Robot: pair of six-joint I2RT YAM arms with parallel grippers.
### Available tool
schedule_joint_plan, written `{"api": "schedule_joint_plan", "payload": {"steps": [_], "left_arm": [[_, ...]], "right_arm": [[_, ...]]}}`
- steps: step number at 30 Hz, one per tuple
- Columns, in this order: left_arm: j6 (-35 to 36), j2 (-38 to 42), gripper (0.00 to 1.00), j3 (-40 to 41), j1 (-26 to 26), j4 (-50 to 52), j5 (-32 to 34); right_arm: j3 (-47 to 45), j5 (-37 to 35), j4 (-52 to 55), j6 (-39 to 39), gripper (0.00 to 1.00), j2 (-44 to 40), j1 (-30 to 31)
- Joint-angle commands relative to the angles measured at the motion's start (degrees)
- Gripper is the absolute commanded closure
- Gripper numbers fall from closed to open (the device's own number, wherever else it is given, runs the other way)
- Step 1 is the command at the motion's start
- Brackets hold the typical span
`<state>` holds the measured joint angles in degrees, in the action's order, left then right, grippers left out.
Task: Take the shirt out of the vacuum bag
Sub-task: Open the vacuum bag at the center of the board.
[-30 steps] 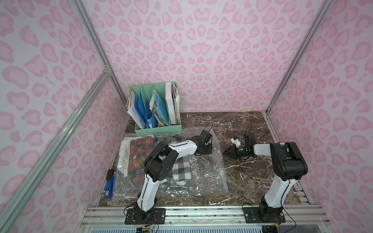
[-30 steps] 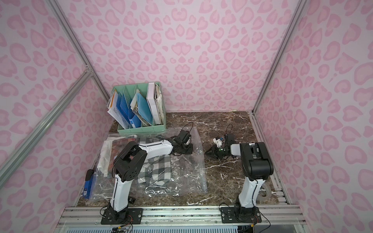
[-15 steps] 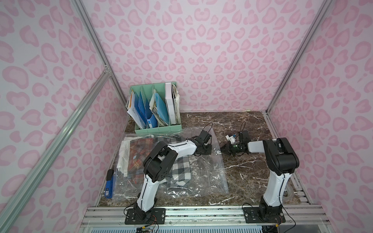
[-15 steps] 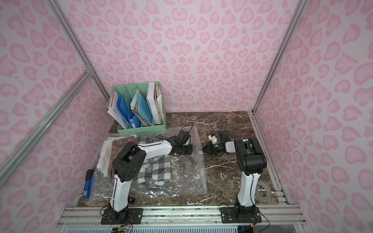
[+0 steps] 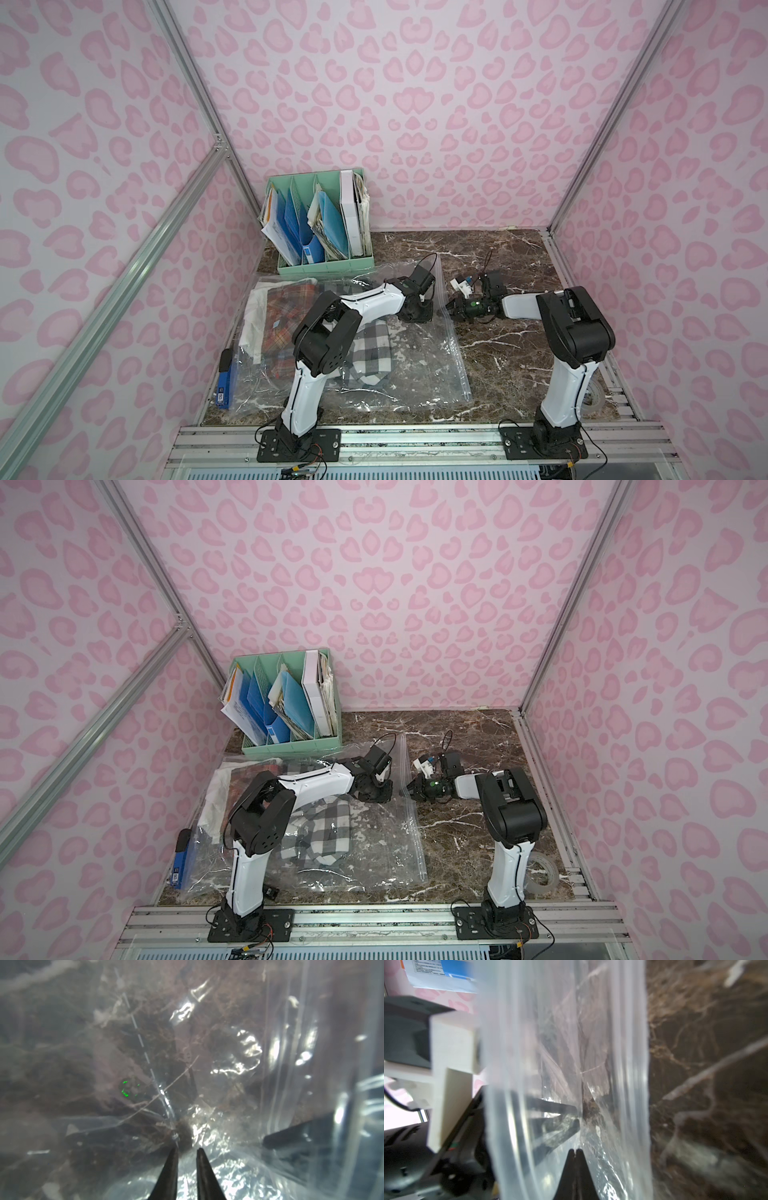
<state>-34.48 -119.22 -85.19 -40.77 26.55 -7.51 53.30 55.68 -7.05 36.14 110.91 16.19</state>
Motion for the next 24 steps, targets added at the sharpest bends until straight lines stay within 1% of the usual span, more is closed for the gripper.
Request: {"api": "schedule_joint_plan", "payload": {"steps": [1, 2, 3, 5, 8, 12, 14, 18, 21, 24], "left_arm": [[-1.9, 0.99, 0.69, -2.06, 0.73, 2.56, -1.26], [-2.12, 1.18, 0.64, -2.84, 0.95, 2.59, -1.54], [-2.34, 1.33, 0.55, -3.57, 0.97, 2.47, -1.97], [-2.35, 1.28, 0.47, -5.3, 0.96, 2.09, -3.26], [-2.7, 0.94, 0.28, -7.22, 0.93, 2.1, -5.15], [-2.86, -0.35, 0.16, -9.72, 0.75, 3.75, -6.6], [-3.09, -1.2, 0.13, -11.48, 0.7, 5.3, -6.06], [-4.15, -3.76, 0.1, -15.84, 0.7, 9.96, -4.7], [-4.02, -6.46, 0.1, -20.43, 0.7, 15.2, -1.35], [-3.66, -8.05, 0.11, -23.29, 0.7, 17.69, 0.85]], "right_arm": [[-0.05, 0.38, -0.21, -0.52, 0.96, 0.27, 0.65], [0.22, 0.51, 0.15, -1.05, 0.95, 0.33, 0.9], [0.63, 0.42, 0.91, -1.73, 0.95, 0.5, 1.35], [1.05, -0.08, 1.59, -2.41, 0.94, 0.68, 2.06], [0.33, 0.13, -0.48, -1.33, 0.93, 0.47, 2.21], [-0.05, 0.51, -0.65, -2.06, 0.9, -0.42, 2.7], [-0.12, 0.66, -0.56, -2.82, 0.88, -0.98, 3.13], [-1.12, 0.52, -1.66, -3.22, 0.87, -2.35, 3.58], [-1.54, 0.66, -1.73, -4.04, 0.87, -3.26, 4.1], [-2.01, 0.71, -1.74, -4.37, 0.87, -3.98, 4.16]]}}
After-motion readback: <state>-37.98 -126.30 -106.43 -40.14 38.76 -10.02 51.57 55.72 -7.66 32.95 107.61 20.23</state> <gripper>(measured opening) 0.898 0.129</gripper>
